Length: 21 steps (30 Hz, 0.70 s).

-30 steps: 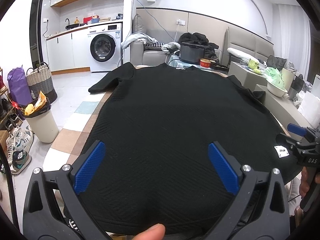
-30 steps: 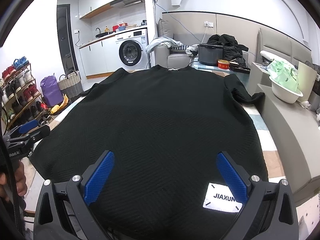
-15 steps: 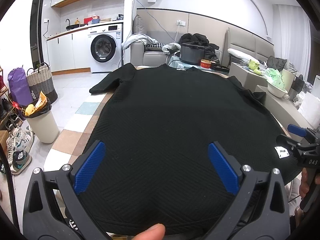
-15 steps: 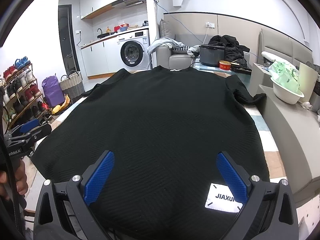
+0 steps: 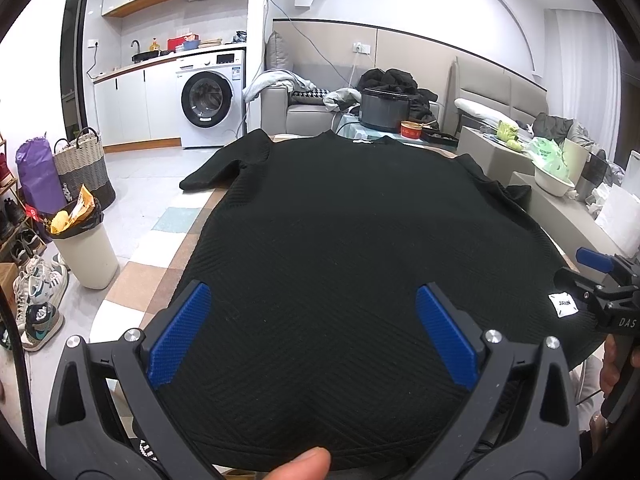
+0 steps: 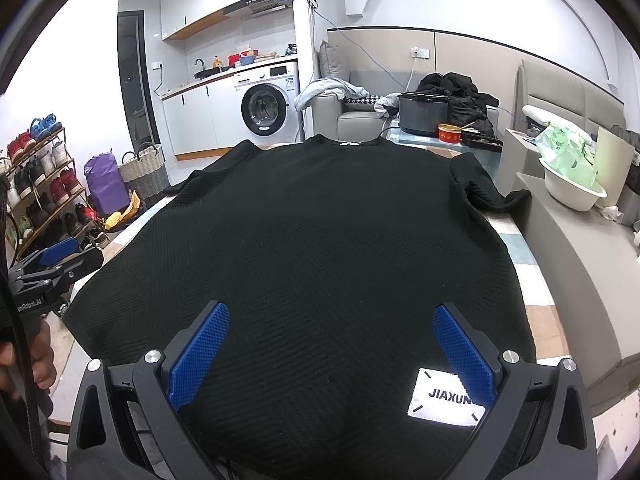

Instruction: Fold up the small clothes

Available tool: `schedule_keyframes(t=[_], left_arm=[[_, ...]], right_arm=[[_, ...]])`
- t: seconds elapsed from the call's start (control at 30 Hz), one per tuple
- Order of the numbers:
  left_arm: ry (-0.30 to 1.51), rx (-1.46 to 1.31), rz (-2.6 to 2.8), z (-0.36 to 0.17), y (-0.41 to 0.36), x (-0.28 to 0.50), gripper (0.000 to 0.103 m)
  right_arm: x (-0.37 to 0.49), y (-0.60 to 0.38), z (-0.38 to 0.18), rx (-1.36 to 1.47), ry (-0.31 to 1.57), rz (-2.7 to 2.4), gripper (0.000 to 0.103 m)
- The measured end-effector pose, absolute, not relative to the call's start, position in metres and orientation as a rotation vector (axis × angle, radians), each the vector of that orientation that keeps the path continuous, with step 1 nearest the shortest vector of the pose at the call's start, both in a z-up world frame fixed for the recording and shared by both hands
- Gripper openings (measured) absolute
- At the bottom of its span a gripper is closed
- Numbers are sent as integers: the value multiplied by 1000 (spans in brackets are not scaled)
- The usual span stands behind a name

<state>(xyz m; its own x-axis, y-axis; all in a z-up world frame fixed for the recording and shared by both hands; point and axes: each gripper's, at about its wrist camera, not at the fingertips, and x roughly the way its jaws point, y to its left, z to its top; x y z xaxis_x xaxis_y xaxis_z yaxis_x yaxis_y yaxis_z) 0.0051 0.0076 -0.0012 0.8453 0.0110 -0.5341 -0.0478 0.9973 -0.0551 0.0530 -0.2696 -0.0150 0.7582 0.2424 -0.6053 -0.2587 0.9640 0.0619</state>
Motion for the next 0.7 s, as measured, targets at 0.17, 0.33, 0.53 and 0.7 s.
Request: schedule_keyframes(t=[0.17,0.33,0.53,0.7], left_arm=[[563,-67,30,-1,8,5,102],[562,-67,29,-1,8,5,102],[561,-67,31,-1,9,5,102],[562,-66,30,-1,8,5,102]], right_arm=[[53,-269,-15,-27,656,273,103],[53,-269,-15,-25,653,273,103],[53,-269,-15,-26,652,274,103],[52,-270,-16,-25,651,271,103]])
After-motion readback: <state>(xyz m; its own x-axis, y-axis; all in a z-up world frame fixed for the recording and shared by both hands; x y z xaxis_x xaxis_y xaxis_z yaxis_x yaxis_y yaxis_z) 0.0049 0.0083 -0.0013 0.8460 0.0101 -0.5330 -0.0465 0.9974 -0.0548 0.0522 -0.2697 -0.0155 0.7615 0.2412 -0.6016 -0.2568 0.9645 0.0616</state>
